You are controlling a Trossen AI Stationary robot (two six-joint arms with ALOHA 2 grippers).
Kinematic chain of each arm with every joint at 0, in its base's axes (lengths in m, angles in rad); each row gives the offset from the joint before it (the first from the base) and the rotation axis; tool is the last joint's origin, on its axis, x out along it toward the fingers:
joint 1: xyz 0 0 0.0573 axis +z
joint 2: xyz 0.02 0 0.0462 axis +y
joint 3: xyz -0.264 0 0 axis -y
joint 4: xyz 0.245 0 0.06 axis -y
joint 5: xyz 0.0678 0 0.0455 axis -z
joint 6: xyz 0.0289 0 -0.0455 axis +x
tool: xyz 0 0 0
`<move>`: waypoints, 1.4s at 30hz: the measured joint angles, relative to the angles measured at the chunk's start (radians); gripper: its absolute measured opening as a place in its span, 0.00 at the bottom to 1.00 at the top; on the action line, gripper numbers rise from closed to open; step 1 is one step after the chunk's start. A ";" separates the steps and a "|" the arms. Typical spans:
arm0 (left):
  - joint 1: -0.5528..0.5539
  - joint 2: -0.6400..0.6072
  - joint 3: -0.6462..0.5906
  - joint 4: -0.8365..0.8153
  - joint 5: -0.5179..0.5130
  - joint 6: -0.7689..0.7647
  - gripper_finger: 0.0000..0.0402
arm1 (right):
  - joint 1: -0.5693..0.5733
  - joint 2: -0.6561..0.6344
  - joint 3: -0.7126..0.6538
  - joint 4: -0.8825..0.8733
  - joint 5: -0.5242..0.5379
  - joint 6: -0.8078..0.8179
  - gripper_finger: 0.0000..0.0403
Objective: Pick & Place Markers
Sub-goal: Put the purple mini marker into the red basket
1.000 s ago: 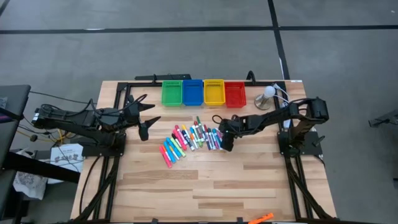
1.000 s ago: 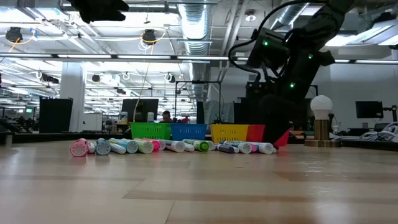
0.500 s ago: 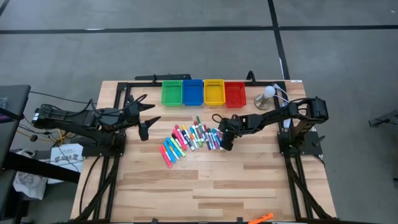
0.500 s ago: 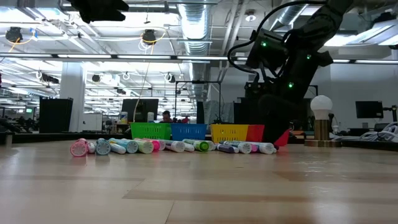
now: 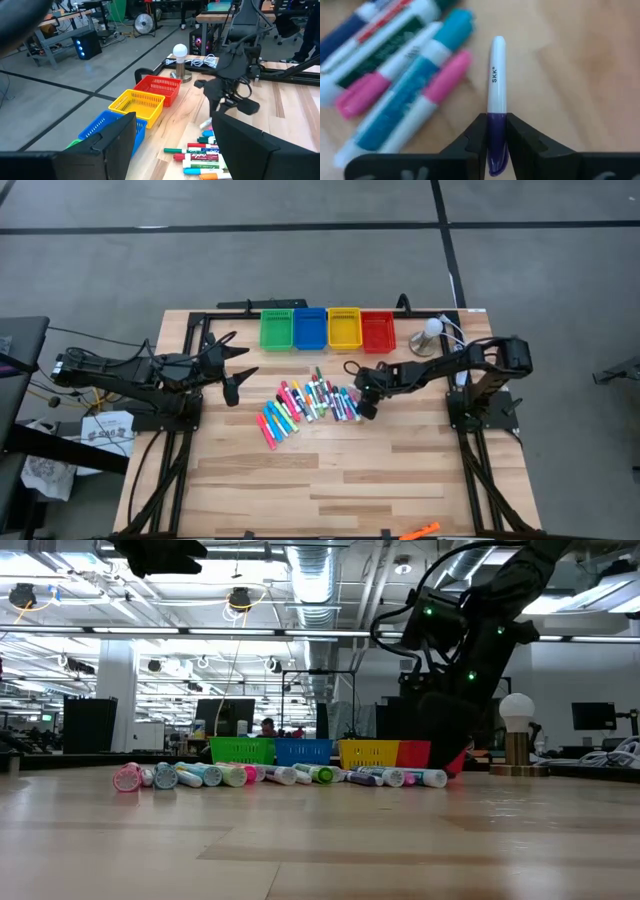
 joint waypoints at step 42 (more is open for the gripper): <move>0.000 0.118 0.000 0.032 0.000 -0.185 0.65 | -0.500 -0.204 0.006 0.111 0.113 0.033 0.13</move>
